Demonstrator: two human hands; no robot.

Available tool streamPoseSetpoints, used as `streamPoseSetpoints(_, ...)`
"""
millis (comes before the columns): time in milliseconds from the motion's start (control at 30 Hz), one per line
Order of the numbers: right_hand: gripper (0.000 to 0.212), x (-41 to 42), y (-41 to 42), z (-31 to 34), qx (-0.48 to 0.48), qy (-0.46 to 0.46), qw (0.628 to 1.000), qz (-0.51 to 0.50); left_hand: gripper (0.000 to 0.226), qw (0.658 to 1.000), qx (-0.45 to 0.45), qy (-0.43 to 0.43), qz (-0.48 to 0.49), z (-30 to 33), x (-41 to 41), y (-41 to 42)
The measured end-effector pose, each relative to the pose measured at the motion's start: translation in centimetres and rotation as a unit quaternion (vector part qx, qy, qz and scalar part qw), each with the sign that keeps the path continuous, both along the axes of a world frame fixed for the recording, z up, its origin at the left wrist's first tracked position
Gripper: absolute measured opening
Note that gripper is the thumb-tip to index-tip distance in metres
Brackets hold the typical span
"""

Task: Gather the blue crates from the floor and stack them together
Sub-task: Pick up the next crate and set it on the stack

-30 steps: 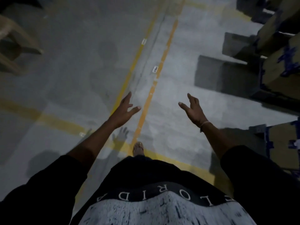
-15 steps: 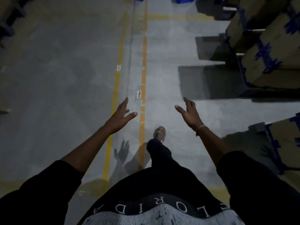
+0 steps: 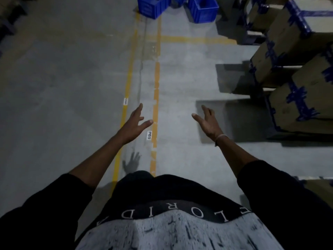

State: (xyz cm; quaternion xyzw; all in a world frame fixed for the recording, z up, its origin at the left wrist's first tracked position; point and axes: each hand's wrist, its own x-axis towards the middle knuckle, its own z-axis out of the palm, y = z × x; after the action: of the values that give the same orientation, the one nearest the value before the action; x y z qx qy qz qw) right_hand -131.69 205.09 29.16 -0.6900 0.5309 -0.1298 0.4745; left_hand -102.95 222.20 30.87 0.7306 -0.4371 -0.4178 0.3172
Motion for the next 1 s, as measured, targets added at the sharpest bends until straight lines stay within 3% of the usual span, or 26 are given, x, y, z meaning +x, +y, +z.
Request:
streamPoseSetpoints(500, 0.09, 16.9, -30.3, -1.7, 0.024, 0.023, 0.999, -0.041, 0.093, 0.999, 0.026, 0.023, -0.01, -1.5, 18.9, -32.1)
streamPoseSetpoints(767, 0.087, 26.1, -45.3, -0.8, 0.023, -0.01, 0.994, -0.103, 0.094, 0.994, 0.036, -0.013, -0.107, -0.5, 29.0, -50.9)
streamPoseSetpoints(1000, 0.09, 30.6, -61.6, -2.7, 0.028, -0.005, 0.992, -0.12, 0.091, 0.991, 0.038, -0.015, -0.129, -1.3, 34.0, -67.6)
